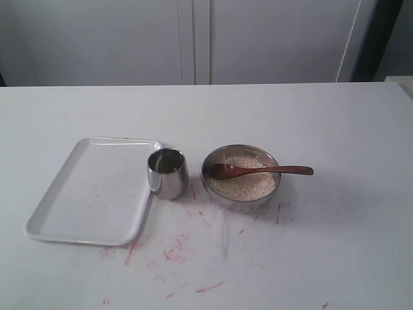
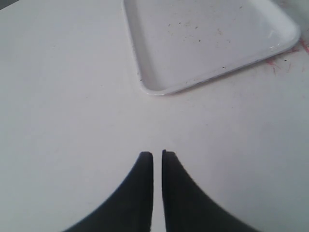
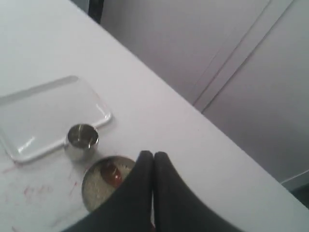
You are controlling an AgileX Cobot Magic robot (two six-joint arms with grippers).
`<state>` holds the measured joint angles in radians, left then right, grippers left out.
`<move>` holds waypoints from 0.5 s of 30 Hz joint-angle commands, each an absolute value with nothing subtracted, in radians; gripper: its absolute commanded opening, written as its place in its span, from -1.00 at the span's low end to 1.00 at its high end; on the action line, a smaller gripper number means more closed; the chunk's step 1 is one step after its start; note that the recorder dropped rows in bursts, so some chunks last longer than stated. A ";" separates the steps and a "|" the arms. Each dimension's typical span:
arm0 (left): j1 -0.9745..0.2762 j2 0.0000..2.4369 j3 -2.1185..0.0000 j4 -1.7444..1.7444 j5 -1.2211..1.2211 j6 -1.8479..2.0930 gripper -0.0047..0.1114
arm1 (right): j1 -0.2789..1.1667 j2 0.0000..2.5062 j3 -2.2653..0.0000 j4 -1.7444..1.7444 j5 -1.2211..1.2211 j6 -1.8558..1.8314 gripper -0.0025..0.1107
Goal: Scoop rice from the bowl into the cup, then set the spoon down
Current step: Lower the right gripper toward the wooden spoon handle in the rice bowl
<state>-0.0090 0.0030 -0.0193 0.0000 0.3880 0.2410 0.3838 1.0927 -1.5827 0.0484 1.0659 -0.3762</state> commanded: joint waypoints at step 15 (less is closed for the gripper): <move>-0.013 0.000 -0.010 0.000 0.427 0.235 -0.67 | 0.389 1.453 -1.522 -0.020 1.221 -0.468 -0.96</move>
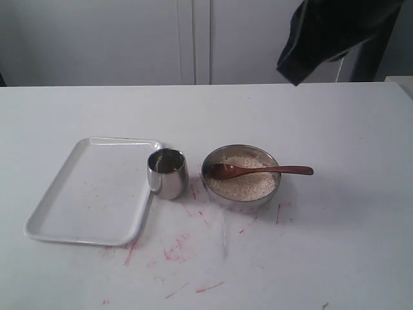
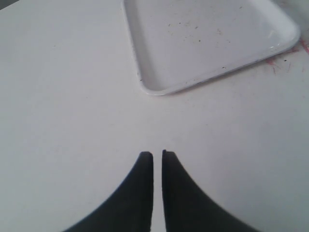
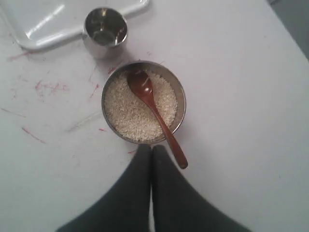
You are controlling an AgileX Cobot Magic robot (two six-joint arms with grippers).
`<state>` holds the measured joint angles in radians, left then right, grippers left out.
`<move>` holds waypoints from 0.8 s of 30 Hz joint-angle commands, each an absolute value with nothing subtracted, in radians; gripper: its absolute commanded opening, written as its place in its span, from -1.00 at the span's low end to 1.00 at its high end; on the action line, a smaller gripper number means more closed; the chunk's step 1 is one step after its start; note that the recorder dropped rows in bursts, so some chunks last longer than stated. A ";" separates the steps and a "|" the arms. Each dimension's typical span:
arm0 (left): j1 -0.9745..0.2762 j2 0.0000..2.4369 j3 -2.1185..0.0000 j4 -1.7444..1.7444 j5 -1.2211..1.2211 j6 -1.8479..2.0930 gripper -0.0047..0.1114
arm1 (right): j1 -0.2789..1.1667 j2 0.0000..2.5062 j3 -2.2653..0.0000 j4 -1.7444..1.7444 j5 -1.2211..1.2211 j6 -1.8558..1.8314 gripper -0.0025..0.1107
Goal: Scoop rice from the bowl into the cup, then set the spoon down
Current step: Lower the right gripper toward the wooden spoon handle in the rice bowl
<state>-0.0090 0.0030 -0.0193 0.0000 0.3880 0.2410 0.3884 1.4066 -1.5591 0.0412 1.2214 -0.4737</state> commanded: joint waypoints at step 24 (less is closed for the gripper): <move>-0.013 0.000 -0.010 0.000 0.427 0.235 -0.67 | 0.387 1.680 -1.335 -0.312 1.107 -0.667 -0.96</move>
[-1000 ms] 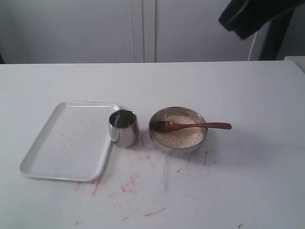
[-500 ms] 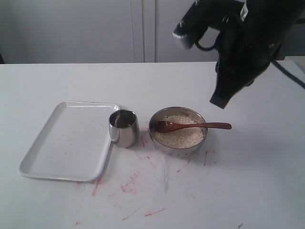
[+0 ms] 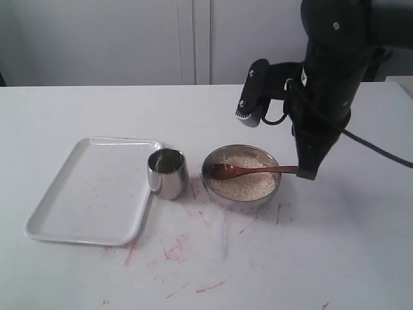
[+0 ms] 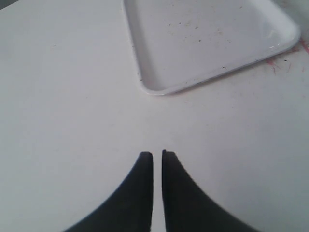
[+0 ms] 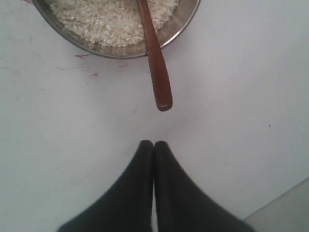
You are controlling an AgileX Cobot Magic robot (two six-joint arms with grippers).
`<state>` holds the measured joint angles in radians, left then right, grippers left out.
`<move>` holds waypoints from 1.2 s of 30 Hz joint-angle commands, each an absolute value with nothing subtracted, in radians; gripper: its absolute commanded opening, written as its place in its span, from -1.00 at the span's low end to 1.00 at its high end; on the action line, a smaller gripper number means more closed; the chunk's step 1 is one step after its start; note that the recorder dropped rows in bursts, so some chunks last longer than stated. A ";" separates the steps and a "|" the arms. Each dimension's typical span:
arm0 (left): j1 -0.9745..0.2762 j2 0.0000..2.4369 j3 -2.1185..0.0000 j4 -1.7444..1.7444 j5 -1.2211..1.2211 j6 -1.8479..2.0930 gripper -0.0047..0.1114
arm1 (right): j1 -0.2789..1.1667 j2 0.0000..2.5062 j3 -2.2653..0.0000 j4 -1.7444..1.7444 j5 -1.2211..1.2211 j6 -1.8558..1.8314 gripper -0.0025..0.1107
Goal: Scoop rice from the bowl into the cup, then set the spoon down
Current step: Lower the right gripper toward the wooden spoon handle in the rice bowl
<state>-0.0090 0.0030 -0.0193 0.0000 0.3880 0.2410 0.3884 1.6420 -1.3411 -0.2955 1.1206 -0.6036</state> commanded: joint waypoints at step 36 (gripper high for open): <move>-0.013 0.000 -0.010 0.000 0.427 0.235 -0.67 | 0.387 1.828 -1.335 -0.358 0.997 -0.763 -0.07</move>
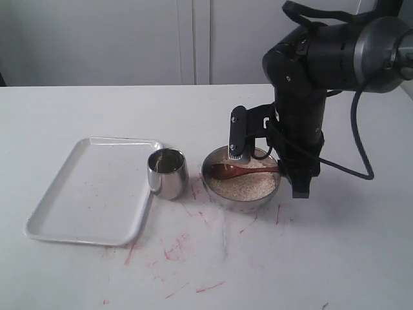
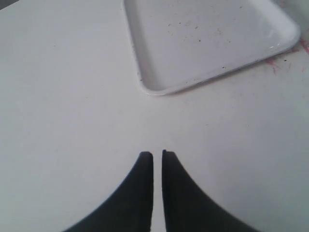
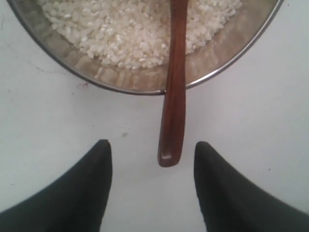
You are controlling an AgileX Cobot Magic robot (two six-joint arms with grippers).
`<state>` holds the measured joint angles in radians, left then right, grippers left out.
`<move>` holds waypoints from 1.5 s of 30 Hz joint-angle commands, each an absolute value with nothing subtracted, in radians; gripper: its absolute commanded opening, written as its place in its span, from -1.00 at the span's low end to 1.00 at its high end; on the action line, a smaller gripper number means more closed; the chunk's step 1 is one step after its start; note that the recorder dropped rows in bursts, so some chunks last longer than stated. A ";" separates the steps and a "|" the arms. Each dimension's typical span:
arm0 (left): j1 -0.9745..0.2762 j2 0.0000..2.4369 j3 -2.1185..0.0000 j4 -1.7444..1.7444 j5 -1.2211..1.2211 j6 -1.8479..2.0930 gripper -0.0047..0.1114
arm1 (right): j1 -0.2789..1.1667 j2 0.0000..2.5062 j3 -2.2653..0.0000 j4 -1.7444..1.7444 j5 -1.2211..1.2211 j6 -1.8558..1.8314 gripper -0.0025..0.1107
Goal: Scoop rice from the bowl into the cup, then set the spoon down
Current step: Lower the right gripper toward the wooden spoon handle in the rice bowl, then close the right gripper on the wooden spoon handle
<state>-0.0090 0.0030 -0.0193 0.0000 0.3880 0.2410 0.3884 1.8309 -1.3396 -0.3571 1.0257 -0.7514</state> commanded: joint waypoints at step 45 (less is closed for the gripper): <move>-0.013 0.000 -0.010 0.000 0.427 0.235 -0.67 | 0.387 1.916 -1.335 -0.424 0.930 -0.762 -0.32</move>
